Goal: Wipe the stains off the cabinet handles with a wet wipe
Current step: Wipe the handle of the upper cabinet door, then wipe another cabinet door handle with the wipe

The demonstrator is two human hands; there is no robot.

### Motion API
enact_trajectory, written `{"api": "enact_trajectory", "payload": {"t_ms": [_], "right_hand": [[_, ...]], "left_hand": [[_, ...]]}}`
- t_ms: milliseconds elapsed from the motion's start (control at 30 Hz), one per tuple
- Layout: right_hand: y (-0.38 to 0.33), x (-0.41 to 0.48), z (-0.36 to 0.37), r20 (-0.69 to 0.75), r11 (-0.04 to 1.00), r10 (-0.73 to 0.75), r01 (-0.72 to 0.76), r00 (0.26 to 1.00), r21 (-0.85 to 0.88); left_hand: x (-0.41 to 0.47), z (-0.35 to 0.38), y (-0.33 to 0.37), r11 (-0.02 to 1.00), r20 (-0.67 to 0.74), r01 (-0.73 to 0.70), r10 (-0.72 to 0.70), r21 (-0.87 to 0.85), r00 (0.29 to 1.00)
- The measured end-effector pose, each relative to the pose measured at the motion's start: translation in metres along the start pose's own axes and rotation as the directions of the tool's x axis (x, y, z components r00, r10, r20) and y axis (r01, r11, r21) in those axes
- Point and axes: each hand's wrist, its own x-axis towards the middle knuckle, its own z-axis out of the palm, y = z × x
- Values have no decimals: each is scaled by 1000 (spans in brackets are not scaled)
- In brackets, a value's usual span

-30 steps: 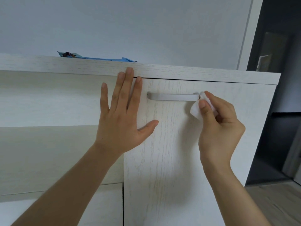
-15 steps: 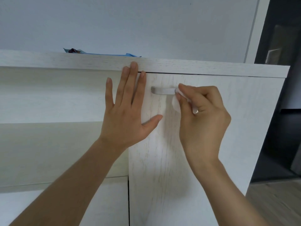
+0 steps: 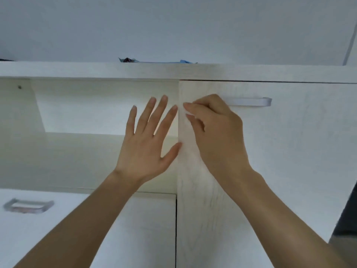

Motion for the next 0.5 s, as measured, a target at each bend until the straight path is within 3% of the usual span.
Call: {"api": "enact_trajectory", "payload": {"t_ms": [133,300,500], "right_hand": [[2,-6,12,-59,998,-28,31,998,54],[-6,-16,38,100,972,34,-56,994,227],[-16,-37,77,306,940,-5,-101,952,327]], "left_hand": [[-21,-19,-20,997,166,24,-36,69,986],[-62,-47,-37,978,393,83,-152,189,907],[-110,-73,-57,952,537,149,-276,269,797]]}}
